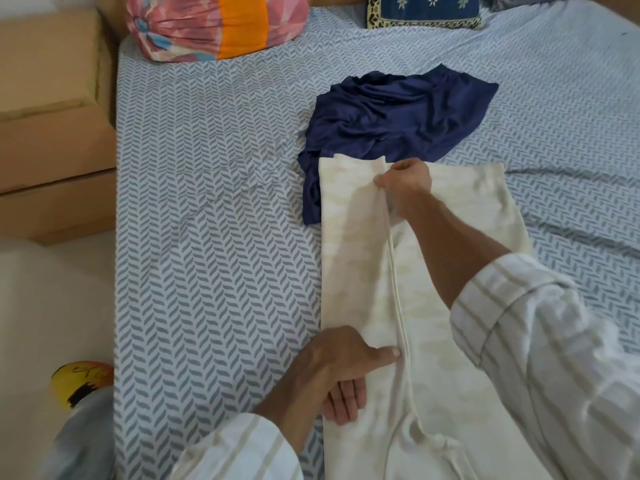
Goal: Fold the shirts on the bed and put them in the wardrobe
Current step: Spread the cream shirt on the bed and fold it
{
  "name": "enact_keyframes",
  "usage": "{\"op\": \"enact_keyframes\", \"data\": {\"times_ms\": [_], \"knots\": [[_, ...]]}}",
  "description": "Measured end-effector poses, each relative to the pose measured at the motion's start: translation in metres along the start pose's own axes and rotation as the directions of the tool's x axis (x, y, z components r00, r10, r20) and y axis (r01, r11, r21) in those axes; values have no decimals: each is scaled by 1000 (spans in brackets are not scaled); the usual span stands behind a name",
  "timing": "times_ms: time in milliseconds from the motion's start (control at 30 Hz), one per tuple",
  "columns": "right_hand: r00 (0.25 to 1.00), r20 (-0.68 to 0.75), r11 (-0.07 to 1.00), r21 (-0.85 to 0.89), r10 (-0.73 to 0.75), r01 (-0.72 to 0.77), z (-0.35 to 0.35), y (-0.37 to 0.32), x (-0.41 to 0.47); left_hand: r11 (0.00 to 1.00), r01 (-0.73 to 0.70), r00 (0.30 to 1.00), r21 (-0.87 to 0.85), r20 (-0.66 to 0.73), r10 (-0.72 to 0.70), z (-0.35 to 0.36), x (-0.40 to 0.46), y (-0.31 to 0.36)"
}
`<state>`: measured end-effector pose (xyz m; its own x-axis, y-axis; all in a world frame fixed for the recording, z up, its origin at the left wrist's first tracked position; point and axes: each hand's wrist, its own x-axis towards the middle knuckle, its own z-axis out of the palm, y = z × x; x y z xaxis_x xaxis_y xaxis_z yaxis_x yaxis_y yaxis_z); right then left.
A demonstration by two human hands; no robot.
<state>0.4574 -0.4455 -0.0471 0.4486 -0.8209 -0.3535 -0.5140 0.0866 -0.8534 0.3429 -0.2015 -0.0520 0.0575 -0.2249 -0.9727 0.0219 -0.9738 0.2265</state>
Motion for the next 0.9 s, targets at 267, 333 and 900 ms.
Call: {"op": "enact_keyframes", "data": {"times_ms": [267,333,900], "knots": [[979,-41,980,4,-199,199,-67,42,-65,999,-11,985,-45,-170,3,13,-1,-3],[962,-76,957,-144,-263,251,-120,80,-102,991,-10,991,-137,-133,-8,19,-6,-7],[976,-217,659,-734,2,-165,-349,228,-259,649,-117,103,752,-640,761,164,-24,-88]]}}
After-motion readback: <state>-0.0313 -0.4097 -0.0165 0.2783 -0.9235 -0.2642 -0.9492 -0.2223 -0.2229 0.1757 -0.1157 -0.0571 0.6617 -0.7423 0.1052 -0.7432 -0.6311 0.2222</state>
